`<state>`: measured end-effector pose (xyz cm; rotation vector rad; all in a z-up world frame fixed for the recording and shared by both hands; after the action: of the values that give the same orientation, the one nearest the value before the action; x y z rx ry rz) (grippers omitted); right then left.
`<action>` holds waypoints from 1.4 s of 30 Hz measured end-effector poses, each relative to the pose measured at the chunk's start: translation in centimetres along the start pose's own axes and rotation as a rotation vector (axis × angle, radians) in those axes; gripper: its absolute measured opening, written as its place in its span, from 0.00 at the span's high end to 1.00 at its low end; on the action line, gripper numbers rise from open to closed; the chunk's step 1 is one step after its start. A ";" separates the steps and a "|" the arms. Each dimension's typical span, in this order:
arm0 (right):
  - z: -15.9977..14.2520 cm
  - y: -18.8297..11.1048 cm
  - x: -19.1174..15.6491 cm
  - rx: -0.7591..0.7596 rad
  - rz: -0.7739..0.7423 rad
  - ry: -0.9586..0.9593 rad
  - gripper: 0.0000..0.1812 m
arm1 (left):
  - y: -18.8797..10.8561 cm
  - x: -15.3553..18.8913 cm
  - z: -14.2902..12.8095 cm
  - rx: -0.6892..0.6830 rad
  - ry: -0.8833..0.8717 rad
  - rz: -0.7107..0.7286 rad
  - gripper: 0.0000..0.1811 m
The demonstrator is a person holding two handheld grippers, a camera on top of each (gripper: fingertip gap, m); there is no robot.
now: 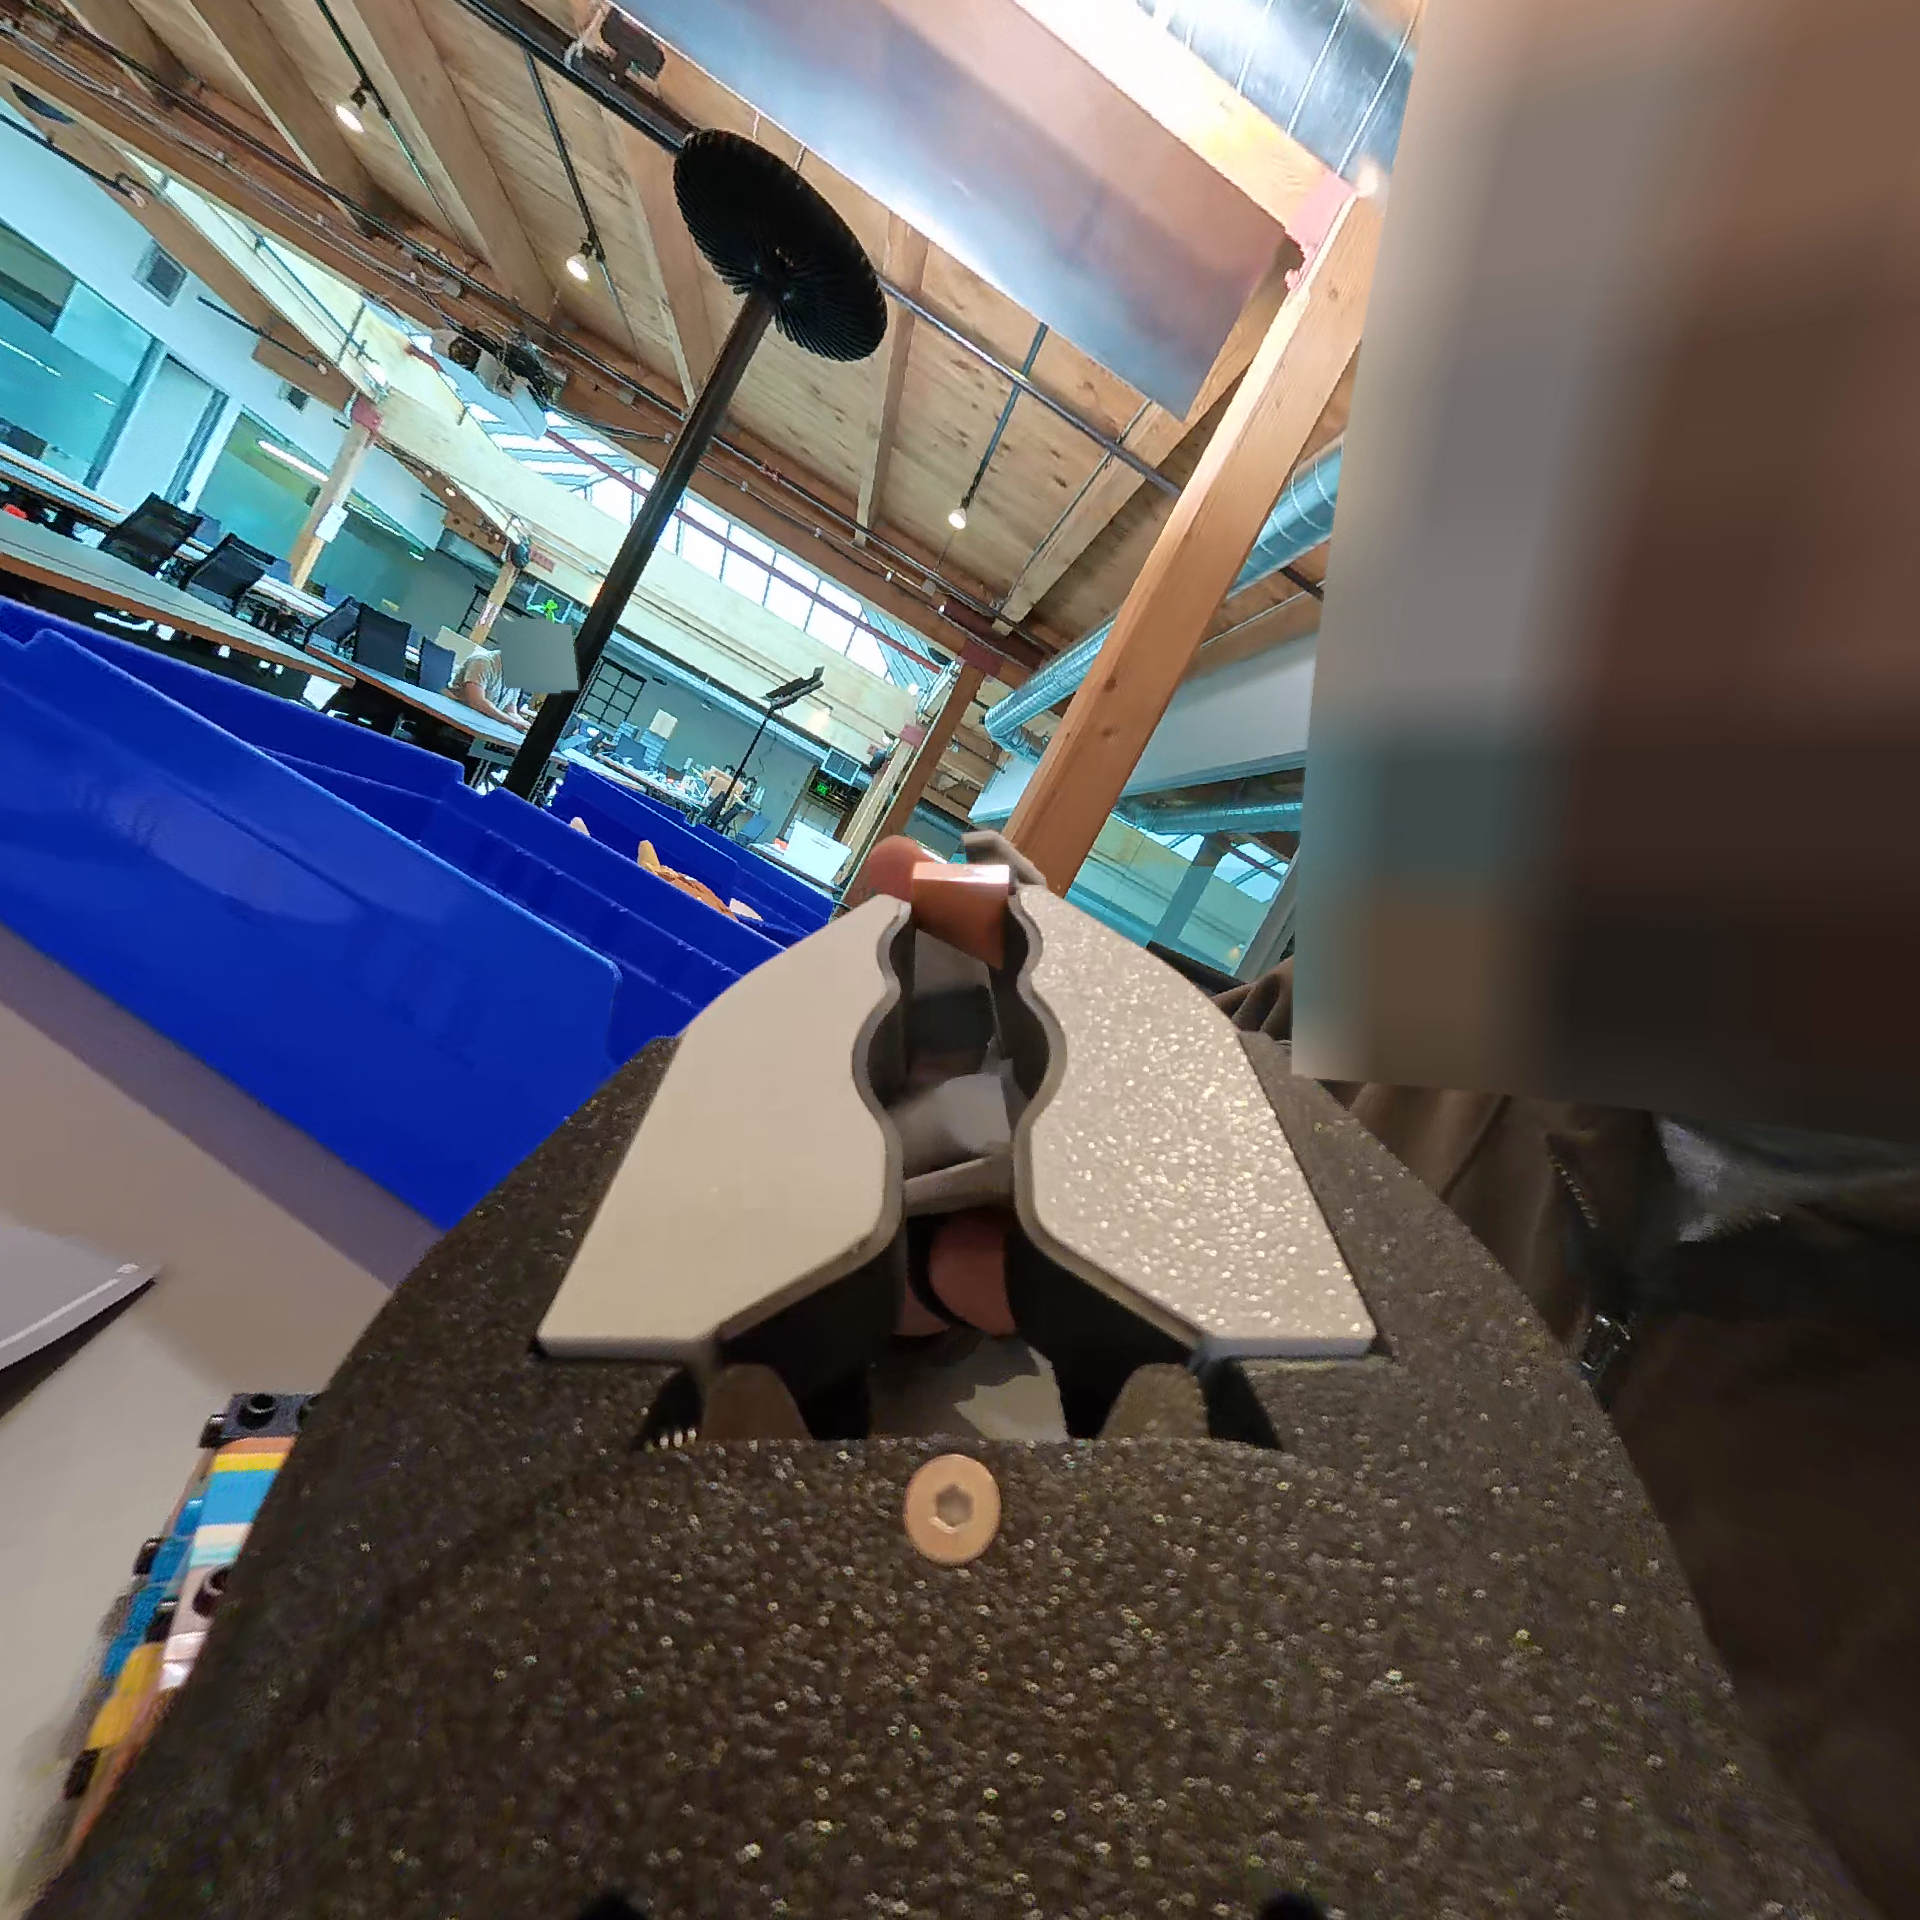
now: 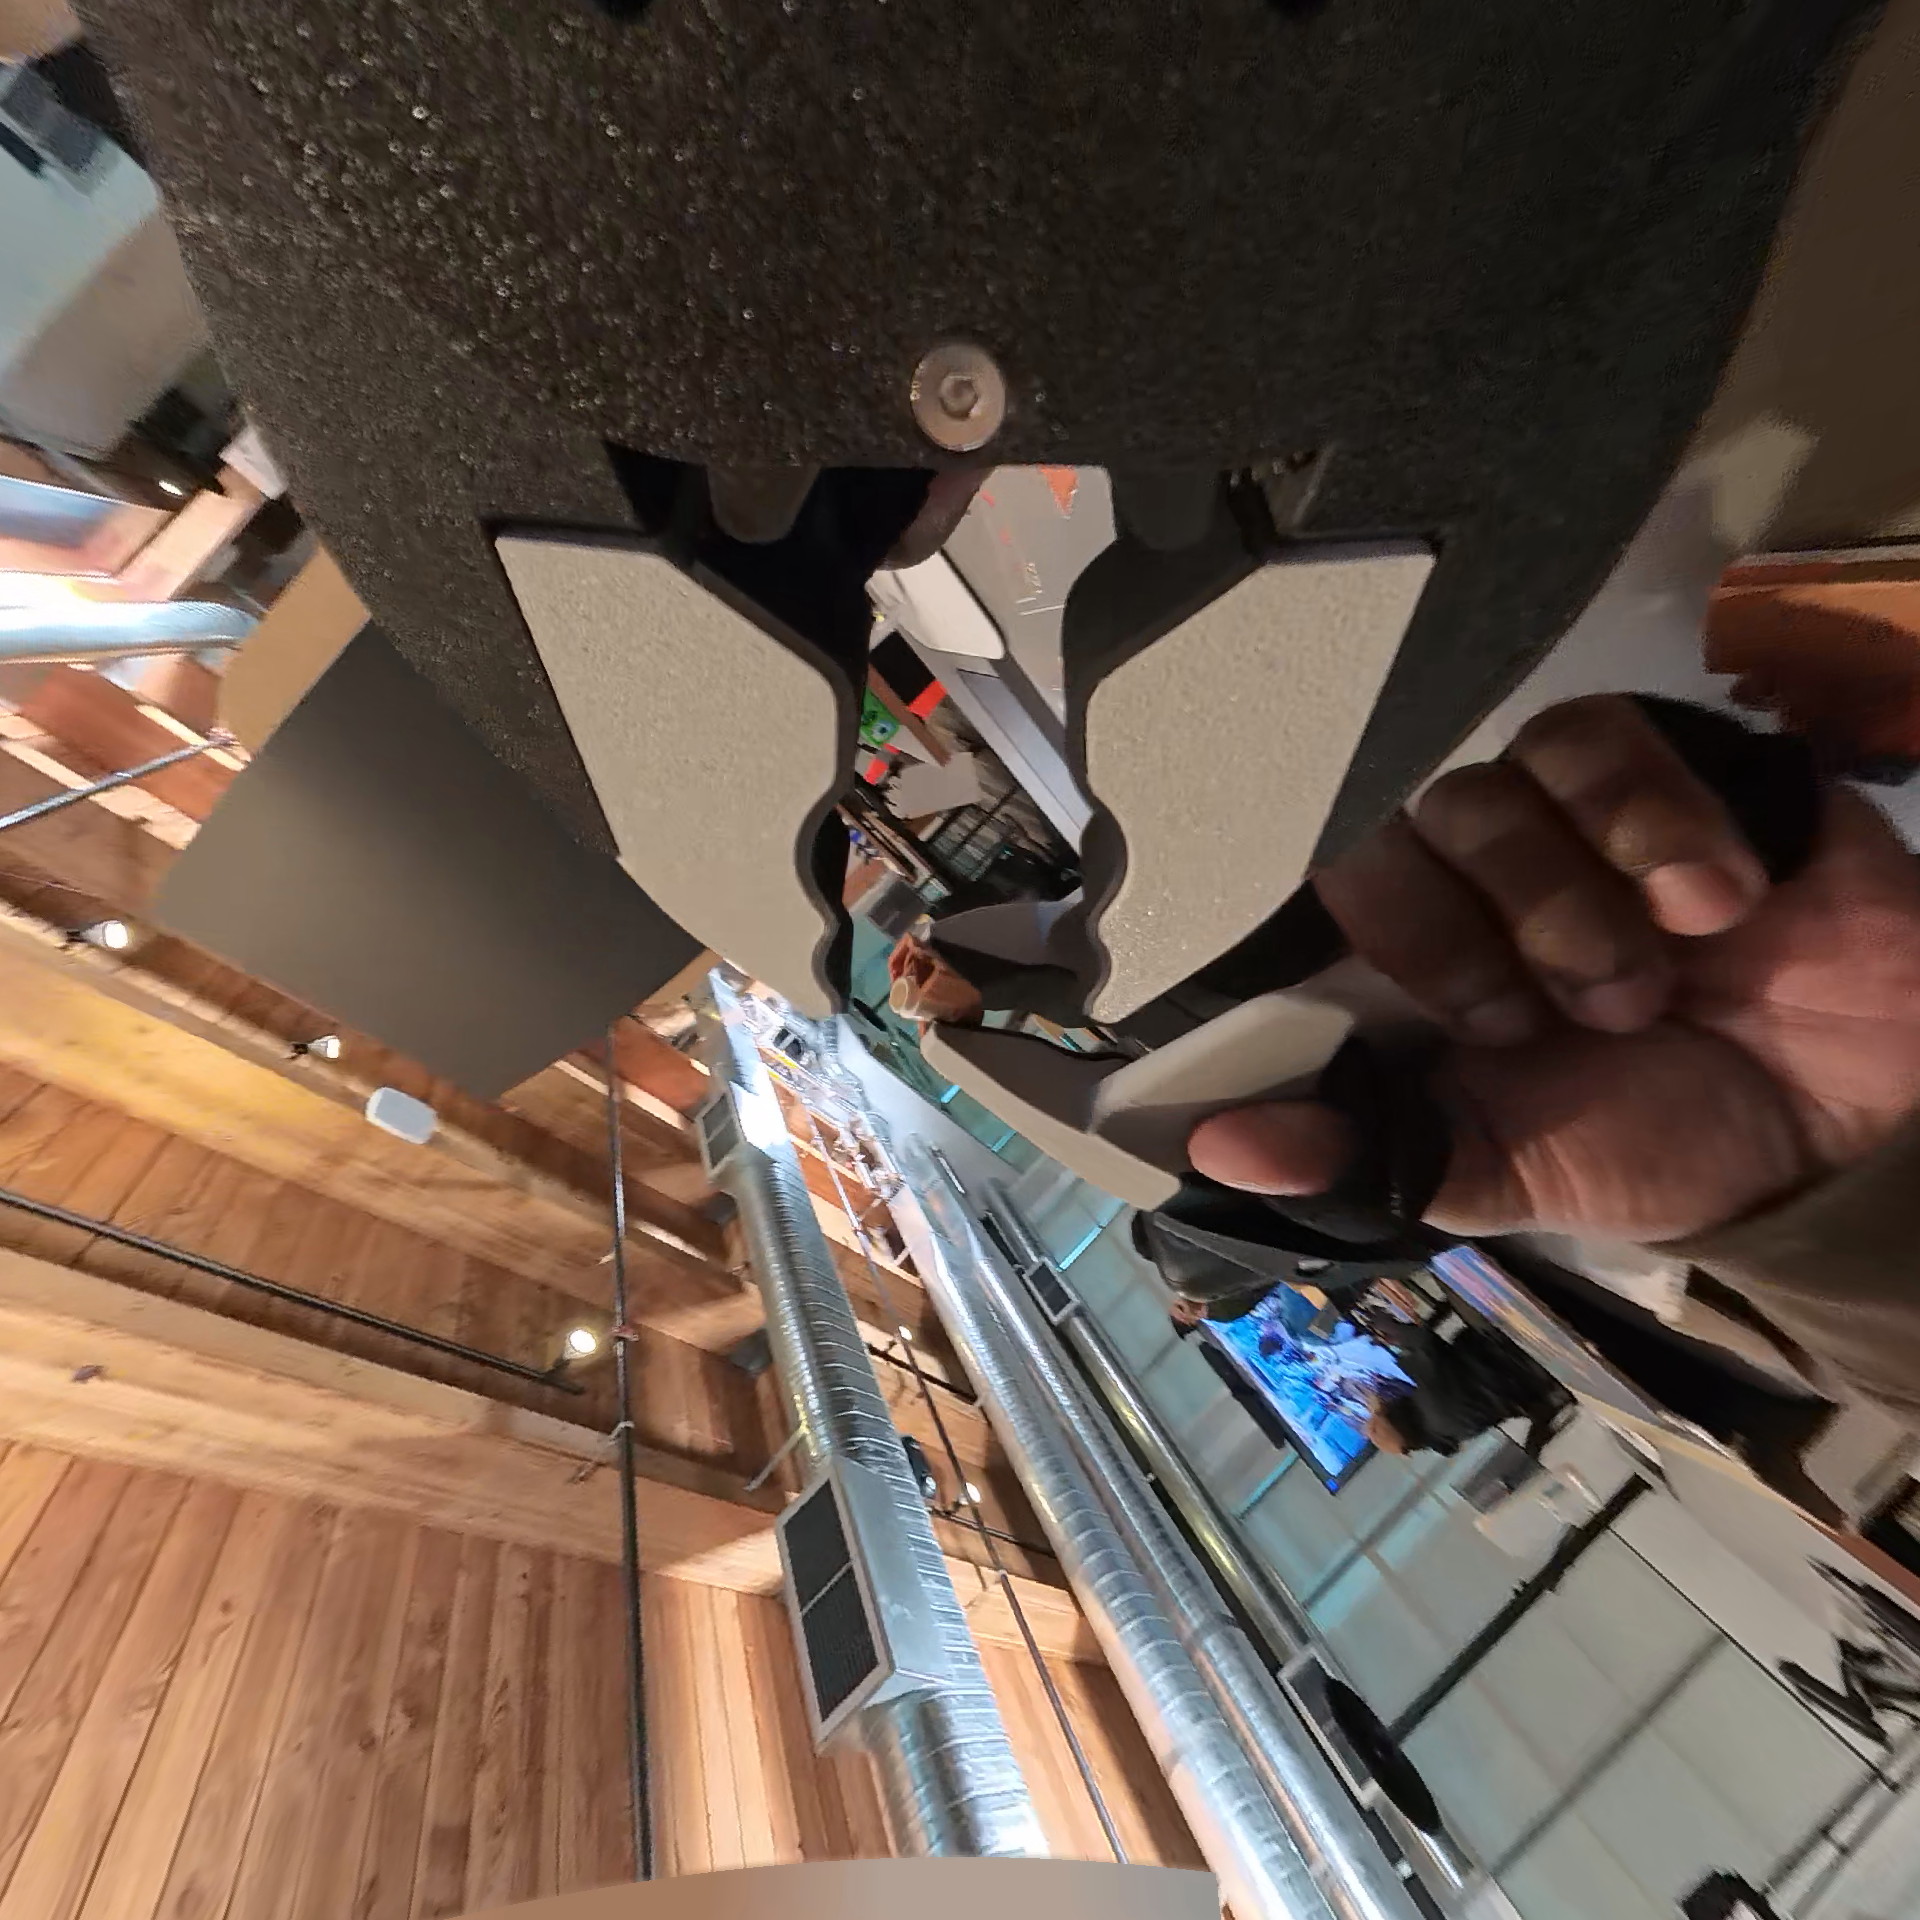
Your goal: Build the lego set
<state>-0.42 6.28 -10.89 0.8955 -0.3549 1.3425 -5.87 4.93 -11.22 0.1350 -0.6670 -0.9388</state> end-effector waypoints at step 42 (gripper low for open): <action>-0.3 0.3 1.6 -0.020 0.027 0.144 0.91 | 0.7 0.4 -0.4 0.040 -0.034 0.031 0.90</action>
<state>-0.42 7.63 -9.87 0.7753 -0.2690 1.4168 -5.01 4.95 -11.11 0.1444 -0.7178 -0.9000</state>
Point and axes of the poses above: each gripper's, where its closed fingertips meet, y out along the fingers, z out of its top, x = y × z across the jaws, the point moved 4 cm from there along -y, back along the fingers, and after that the axes turned 5 degrees about -x, right-handed, at the moved point
